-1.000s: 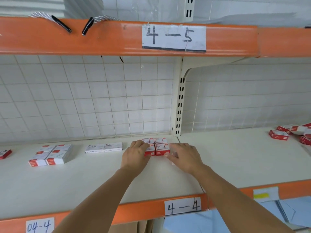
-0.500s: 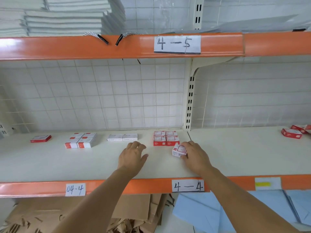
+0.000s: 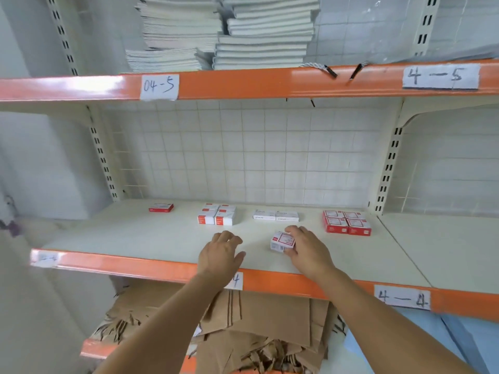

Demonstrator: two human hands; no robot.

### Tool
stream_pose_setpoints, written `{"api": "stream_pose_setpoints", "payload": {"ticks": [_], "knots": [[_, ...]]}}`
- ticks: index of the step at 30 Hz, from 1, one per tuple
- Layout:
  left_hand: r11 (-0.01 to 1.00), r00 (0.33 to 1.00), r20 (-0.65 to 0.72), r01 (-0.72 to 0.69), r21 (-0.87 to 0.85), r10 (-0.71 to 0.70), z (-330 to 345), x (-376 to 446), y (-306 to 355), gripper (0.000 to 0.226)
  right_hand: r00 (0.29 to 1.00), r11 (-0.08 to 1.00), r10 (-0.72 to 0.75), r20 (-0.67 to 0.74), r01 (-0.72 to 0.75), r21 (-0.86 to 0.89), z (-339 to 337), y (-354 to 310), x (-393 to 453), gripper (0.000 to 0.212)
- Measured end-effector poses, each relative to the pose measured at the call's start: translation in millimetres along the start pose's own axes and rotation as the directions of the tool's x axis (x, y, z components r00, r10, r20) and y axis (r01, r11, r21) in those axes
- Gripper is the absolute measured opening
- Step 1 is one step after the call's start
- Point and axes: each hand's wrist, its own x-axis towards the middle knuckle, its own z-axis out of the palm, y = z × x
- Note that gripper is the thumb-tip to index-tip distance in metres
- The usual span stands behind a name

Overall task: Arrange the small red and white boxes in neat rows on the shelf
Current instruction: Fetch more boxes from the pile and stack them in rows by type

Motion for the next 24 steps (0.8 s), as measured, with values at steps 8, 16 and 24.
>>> {"api": "stream_pose_setpoints", "payload": {"ticks": [8,16,24], "knots": [[0.970,0.997,0.071,0.009,-0.244,0.008,-17,-6,-30,0.033,0.993,0.997,0.075,-0.092,-0.073,0.030,22,-58,-5,0.042],[0.079,0.863,0.495,0.503,-0.861,-0.099,-23,4,36,0.030,0.969,0.993,0.090,-0.230,-0.069,0.096,7,-66,-20,0.034],[0.189,0.829,0.559,0.554,-0.811,-0.028,-14,17,92,0.028,0.994,0.999,-0.032,-0.108,0.035,0.021,-27,-4,-39,0.052]]}}
